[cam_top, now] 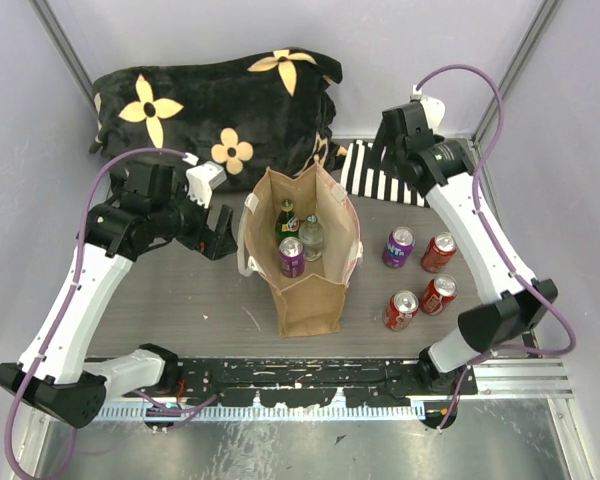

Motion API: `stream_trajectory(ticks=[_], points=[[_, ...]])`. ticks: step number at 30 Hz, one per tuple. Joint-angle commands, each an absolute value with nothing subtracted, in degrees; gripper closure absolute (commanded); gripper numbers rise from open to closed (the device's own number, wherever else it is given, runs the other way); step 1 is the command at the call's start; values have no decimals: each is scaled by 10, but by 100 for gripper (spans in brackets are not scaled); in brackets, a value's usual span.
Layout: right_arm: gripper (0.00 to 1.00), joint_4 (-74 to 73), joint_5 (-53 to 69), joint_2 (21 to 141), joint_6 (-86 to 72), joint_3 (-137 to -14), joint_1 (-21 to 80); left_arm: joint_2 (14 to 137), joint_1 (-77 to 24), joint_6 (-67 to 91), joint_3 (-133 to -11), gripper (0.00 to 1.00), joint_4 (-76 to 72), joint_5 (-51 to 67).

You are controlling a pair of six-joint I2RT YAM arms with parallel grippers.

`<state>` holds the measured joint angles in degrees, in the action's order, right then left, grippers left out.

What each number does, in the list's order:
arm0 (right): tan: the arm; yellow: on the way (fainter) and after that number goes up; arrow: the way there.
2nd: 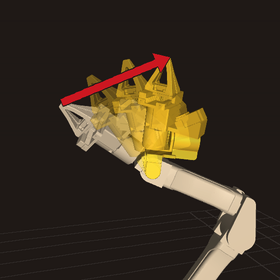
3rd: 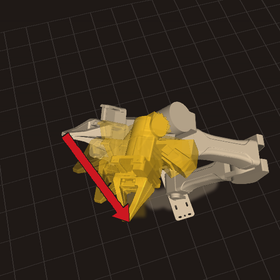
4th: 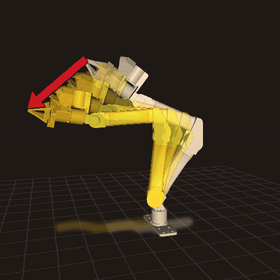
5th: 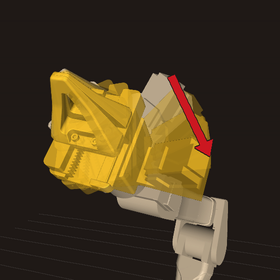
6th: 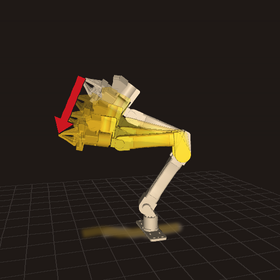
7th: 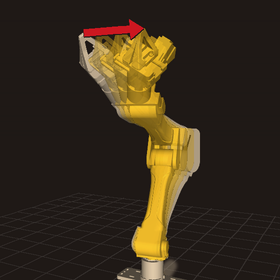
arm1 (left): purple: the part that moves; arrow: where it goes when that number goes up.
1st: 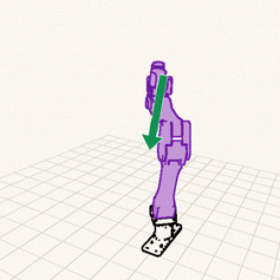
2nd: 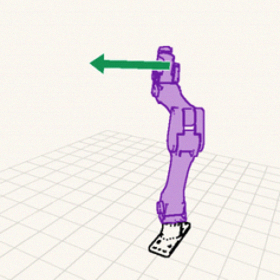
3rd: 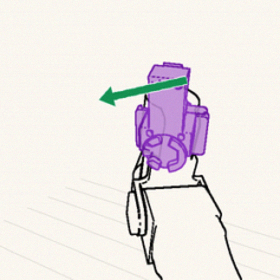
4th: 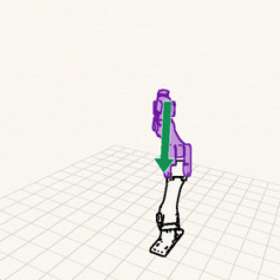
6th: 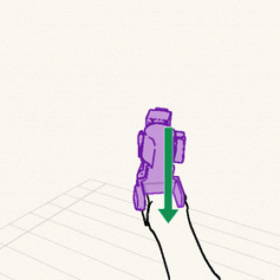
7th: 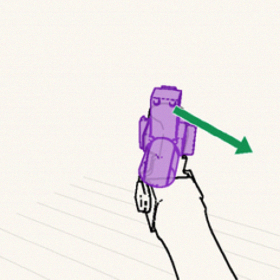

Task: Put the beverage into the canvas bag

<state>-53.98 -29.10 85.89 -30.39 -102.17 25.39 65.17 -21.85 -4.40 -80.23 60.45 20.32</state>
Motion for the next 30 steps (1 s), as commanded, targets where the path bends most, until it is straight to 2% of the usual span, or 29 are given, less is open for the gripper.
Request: stream_trajectory(ticks=[1, 6, 14, 18, 30], points=[[20, -594, -193, 893, -314, -1041, 196, 670, -216, -84, -847, 2, 633, 202], [19, -622, -140, 922, -289, -1022, 159, 703, -216, -97, -880, 2, 653, 196], [17, -644, -100, 920, -251, -915, 144, 691, -216, -84, -797, 2, 575, 220], [16, -595, -99, 908, -246, -844, 133, 674, -216, -64, -755, 2, 526, 224], [15, -591, -103, 920, -224, -848, 93, 640, -216, -22, -729, 2, 498, 246]])
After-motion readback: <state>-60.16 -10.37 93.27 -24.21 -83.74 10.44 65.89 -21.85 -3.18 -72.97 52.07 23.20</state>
